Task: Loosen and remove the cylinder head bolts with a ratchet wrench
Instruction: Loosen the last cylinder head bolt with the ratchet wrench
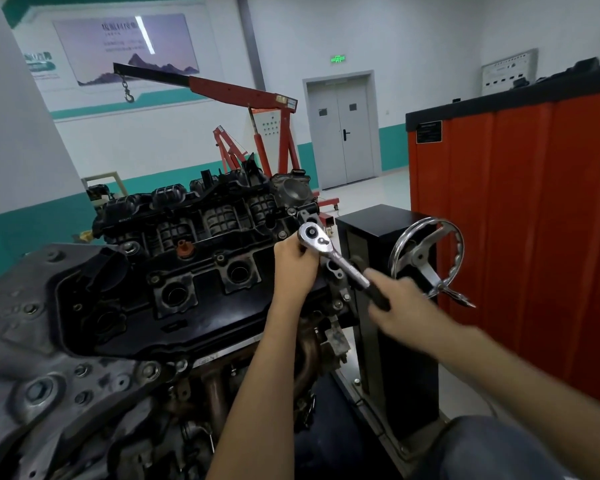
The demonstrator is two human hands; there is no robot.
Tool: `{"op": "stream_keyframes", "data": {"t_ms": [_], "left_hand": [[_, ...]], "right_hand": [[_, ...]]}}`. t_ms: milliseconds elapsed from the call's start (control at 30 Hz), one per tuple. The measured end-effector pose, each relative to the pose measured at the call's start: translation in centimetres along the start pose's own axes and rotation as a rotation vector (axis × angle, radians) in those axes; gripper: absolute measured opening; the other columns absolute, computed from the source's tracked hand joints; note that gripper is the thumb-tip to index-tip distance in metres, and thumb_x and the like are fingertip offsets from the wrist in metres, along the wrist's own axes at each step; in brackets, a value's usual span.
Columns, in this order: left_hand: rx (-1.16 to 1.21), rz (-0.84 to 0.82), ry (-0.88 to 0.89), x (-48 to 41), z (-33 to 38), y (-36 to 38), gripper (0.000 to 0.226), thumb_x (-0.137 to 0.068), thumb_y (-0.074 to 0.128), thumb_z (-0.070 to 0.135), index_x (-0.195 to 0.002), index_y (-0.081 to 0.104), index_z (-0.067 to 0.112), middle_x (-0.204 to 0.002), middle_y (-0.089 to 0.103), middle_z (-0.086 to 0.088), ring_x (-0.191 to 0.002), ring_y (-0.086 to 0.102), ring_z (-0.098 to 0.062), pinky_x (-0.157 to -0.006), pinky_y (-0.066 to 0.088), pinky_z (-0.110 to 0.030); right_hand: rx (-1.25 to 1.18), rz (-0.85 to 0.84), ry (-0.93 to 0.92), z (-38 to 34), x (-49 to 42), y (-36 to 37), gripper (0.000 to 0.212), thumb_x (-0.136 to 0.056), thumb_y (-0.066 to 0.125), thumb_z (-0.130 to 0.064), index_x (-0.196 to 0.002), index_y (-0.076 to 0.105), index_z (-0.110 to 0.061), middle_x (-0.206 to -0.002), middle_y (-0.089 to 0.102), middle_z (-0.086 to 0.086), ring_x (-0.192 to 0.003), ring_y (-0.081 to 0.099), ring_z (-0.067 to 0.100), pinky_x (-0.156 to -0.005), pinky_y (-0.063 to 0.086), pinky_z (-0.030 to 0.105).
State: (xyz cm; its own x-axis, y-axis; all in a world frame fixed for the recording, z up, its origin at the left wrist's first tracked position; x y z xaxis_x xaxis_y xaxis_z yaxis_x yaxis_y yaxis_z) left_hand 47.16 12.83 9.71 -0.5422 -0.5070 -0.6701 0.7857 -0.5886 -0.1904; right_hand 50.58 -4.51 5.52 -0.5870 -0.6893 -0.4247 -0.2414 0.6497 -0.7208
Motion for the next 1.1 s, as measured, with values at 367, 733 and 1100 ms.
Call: {"op": "stream_keyframes", "data": {"t_ms": [367,733,1100], "left_hand": [[0.102,0.103,-0.043,0.4,-0.3,-0.2,0.032,-0.089,0.053,-0.004,-0.060,0.056,0.009,-0.059,0.051,0.000,-0.062,0.044,-0.009,-0.058,0.034,-0.026],[0.086,0.051,-0.069,0.0,-0.5,-0.2,0.052,-0.092,0.062,0.011,-0.046,0.052,0.030,-0.042,0.041,0.015,-0.045,0.036,0.003,-0.050,0.029,-0.014],[-0.010,0.131,0.036,0.6,0.2,-0.5,0.035,-0.087,0.056,0.000,-0.055,0.044,0.008,-0.052,0.041,0.004,-0.048,0.037,0.001,-0.048,0.030,-0.014]], "right_hand": [[0.285,0.098,-0.095,-0.5,-0.8,-1.6,0.020,-0.088,0.058,-0.016,-0.097,0.042,-0.025,-0.071,0.050,-0.008,-0.064,0.057,0.013,-0.050,0.040,0.017],[-0.319,0.077,0.098,-3.1,1.8,5.8,0.027,-0.084,0.056,-0.005,-0.105,0.048,-0.020,-0.070,0.056,0.006,-0.053,0.054,0.014,-0.048,0.048,0.029],[0.650,0.052,-0.302,-0.2,-5.0,-5.9,0.016,-0.089,0.055,-0.019,-0.098,0.042,-0.024,-0.074,0.047,-0.009,-0.068,0.054,0.016,-0.055,0.030,0.020]]}}
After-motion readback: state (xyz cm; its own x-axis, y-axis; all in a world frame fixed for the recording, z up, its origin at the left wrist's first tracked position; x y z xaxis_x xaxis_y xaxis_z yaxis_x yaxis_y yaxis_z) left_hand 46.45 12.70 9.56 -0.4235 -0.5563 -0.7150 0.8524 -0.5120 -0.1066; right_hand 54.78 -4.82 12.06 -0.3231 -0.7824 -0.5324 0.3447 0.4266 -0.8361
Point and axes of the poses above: each hand's wrist, its own x-axis away from the middle knuckle, its own y-axis out of the palm, z = x × y, the point moved 5 cm from there along -x, towards the middle knuckle
